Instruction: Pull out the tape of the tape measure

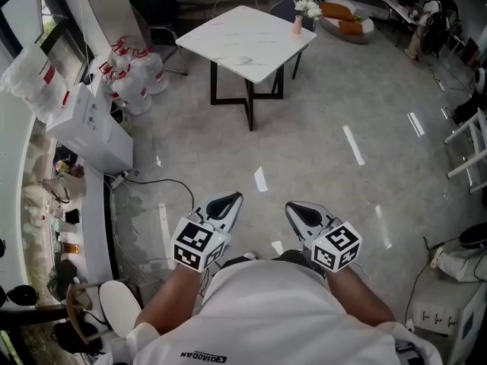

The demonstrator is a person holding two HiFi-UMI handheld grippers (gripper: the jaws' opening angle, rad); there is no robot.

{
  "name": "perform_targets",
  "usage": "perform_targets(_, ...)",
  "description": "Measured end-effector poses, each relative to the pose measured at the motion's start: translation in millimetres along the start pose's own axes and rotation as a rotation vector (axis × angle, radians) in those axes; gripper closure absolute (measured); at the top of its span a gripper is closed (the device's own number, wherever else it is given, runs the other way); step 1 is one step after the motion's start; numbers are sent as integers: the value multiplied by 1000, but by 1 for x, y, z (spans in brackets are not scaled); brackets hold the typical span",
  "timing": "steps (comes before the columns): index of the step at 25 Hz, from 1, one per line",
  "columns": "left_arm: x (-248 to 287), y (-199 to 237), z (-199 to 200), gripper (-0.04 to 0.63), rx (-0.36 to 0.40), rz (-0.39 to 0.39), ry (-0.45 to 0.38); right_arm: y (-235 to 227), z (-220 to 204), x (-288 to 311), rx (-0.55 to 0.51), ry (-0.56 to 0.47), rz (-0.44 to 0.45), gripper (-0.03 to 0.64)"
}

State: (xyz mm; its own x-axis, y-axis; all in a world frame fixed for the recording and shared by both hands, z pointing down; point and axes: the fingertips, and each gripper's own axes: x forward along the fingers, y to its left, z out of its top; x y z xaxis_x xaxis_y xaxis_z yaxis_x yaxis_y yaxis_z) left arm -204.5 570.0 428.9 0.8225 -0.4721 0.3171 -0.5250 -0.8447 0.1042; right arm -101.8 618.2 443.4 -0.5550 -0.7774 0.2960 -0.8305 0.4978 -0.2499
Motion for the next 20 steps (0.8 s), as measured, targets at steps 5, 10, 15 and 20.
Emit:
perform_targets(5, -6, 14, -2, 586, -52, 2, -15, 3, 5, 13, 8, 8, -11, 611)
perform_targets(10, -5, 22, -6, 586, -65, 4, -3, -4, 3, 19, 35, 25, -26, 611)
perform_targets(15, 7, 31, -11, 586, -88, 25, -1, -14, 3, 29, 49, 36, -14, 611)
perform_targets(20, 27, 41, -9, 586, -92, 32, 9, -33, 11, 45, 57, 25, 4, 612)
